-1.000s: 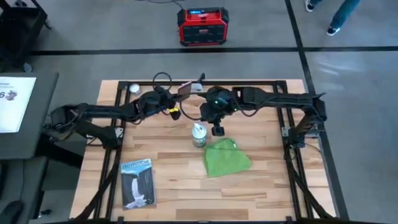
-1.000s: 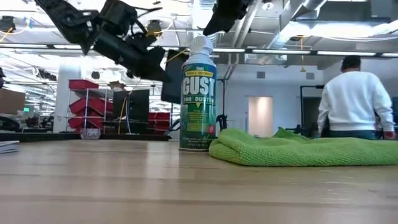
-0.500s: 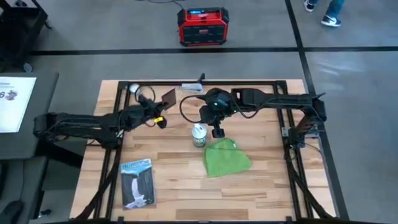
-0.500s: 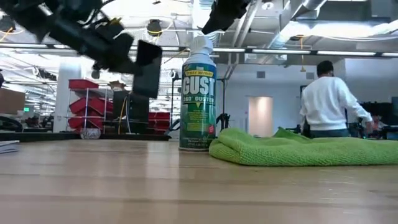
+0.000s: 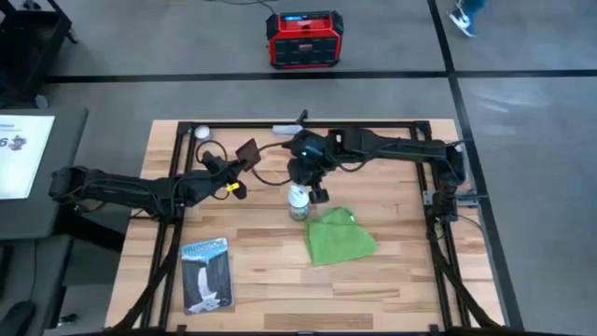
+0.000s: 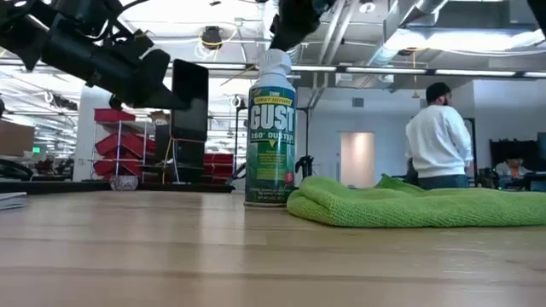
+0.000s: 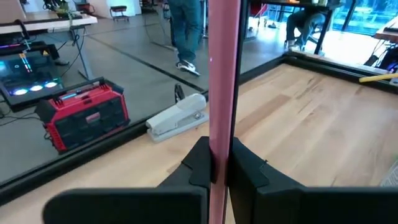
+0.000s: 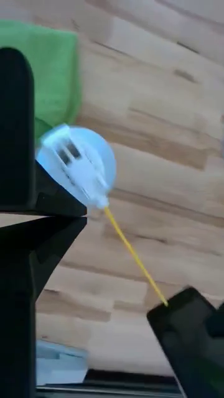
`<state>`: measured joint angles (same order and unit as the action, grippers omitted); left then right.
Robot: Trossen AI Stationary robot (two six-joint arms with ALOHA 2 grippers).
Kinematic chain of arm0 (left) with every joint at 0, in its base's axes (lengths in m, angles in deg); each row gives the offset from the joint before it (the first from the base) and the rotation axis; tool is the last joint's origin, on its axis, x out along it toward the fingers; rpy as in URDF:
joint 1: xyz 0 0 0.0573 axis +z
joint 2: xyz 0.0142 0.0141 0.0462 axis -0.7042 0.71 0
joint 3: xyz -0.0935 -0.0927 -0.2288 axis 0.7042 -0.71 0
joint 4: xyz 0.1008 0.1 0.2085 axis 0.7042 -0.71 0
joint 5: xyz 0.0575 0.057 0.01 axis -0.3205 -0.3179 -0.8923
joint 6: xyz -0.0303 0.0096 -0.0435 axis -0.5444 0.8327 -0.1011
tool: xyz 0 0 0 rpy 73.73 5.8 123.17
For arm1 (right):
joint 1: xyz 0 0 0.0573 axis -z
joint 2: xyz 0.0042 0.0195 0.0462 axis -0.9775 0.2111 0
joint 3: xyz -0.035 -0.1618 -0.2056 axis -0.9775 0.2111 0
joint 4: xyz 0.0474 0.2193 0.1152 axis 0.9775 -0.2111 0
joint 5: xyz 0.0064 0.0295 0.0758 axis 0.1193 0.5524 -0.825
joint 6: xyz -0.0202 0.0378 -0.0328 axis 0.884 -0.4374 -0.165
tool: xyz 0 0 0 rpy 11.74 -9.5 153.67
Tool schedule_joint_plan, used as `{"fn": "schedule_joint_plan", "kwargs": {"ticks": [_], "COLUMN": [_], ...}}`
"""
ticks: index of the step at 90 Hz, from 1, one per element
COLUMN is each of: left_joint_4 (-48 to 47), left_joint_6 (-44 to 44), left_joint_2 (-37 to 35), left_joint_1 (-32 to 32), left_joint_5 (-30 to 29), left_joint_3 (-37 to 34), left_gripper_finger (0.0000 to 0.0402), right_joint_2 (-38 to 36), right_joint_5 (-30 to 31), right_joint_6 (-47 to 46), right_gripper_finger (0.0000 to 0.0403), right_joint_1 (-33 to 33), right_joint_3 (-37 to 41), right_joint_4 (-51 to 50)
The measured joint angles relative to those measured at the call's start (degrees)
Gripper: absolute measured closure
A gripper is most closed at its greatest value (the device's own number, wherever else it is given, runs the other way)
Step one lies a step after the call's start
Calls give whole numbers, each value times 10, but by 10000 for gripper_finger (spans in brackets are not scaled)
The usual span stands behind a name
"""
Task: Apply microfiber cloth
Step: Spray the pink cellphone using the spray bottle
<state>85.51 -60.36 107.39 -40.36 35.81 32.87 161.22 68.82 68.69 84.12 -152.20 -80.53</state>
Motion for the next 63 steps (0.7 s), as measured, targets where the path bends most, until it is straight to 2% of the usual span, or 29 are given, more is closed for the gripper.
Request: {"fn": "schedule_joint_plan", "kwargs": {"ticks": [16, 38, 54, 63], "left_joint_4": [2, 6, 8, 7], "left_joint_6": [3, -4, -5, -11], "left_joint_2": [0, 0, 0, 0], "left_joint_1": [0, -12, -41, -46], "left_joint_5": [-1, -6, -57, -60], "left_joint_3": [0, 0, 0, 0], "left_gripper_finger": [399, 399, 399, 399], "right_joint_2": [-2, 15, 27, 26], "right_joint_5": [11, 11, 11, 10], "right_joint_6": [3, 3, 3, 3], "right_gripper_finger": [403, 403, 403, 403], "right_joint_1": [7, 8, 3, 3], "right_joint_3": [-37, -40, -39, -40], "right_joint_4": [-29, -49, -55, -54]}}
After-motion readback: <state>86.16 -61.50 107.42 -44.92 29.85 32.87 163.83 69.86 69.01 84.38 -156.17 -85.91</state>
